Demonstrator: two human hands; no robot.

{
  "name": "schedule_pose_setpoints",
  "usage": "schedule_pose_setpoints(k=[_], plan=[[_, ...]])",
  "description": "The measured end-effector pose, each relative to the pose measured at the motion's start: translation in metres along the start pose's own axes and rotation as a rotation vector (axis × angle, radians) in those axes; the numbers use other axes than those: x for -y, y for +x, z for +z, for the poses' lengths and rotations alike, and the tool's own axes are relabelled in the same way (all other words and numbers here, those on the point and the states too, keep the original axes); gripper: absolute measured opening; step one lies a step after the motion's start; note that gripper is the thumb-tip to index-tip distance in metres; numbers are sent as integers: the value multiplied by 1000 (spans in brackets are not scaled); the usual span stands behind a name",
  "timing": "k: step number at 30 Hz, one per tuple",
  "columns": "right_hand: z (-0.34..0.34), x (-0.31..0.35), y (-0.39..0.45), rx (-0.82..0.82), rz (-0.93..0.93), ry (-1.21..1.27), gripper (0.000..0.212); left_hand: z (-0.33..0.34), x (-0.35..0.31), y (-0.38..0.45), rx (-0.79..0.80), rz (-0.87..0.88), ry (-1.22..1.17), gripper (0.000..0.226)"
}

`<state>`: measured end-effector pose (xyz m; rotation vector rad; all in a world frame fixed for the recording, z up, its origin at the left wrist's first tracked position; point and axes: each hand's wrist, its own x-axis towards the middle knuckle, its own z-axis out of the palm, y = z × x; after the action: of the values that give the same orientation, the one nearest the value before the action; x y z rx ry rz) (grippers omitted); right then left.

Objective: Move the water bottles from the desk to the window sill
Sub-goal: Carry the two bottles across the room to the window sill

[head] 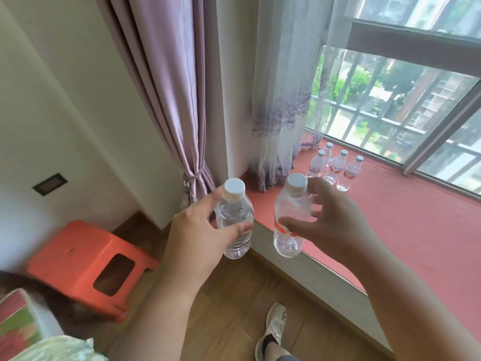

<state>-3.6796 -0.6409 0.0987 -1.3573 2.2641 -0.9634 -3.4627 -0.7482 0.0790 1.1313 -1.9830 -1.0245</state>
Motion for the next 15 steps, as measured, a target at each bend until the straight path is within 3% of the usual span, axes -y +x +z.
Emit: schedule_pose_setpoints(k=[15], plan=[[-23,-44,130,-67,-12,117,60,47,-15,127,-9,33,129,66]])
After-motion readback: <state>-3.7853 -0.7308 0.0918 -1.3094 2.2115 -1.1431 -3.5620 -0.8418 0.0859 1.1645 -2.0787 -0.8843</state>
